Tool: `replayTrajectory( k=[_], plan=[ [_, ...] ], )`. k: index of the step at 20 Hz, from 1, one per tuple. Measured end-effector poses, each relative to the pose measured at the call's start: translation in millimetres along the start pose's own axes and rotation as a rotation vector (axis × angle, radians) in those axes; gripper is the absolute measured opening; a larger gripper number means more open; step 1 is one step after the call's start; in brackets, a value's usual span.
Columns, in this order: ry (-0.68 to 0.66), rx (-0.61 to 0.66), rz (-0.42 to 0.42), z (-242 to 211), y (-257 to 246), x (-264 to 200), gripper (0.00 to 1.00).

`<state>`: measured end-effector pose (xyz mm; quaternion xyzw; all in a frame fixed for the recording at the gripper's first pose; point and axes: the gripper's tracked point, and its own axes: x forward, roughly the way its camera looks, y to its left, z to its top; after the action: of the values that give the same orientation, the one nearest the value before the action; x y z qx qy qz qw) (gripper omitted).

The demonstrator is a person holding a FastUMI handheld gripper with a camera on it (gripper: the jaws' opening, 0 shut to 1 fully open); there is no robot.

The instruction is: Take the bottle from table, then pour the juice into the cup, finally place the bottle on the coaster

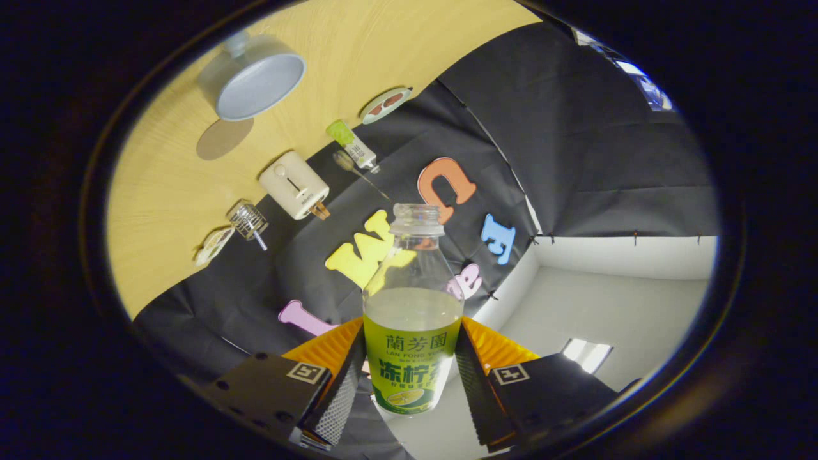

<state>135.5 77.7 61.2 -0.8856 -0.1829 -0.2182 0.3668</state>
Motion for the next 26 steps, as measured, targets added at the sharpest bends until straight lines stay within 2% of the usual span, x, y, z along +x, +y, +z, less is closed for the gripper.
replayTrajectory(
  k=[3,6,11,15,19,21,24,25,26],
  plan=[
    [0.003,0.023,0.018,-0.3,4.5,-3.3,0.80],
    [0.040,0.119,0.063,-3.6,19.0,0.4,0.80],
    [0.205,0.320,0.153,-20.2,35.5,5.1,0.80],
    [0.271,0.610,0.304,-19.3,60.5,-0.5,0.80],
    [0.365,0.941,0.400,-15.7,70.4,-5.9,0.80],
    [0.378,1.115,0.466,-0.1,73.6,-5.9,0.80],
    [0.378,1.314,0.499,4.6,66.0,-4.6,0.80],
    [0.321,1.412,0.519,16.6,58.9,-4.6,0.80],
    [0.334,1.481,0.533,24.5,59.5,-1.5,0.80]
  ],
)
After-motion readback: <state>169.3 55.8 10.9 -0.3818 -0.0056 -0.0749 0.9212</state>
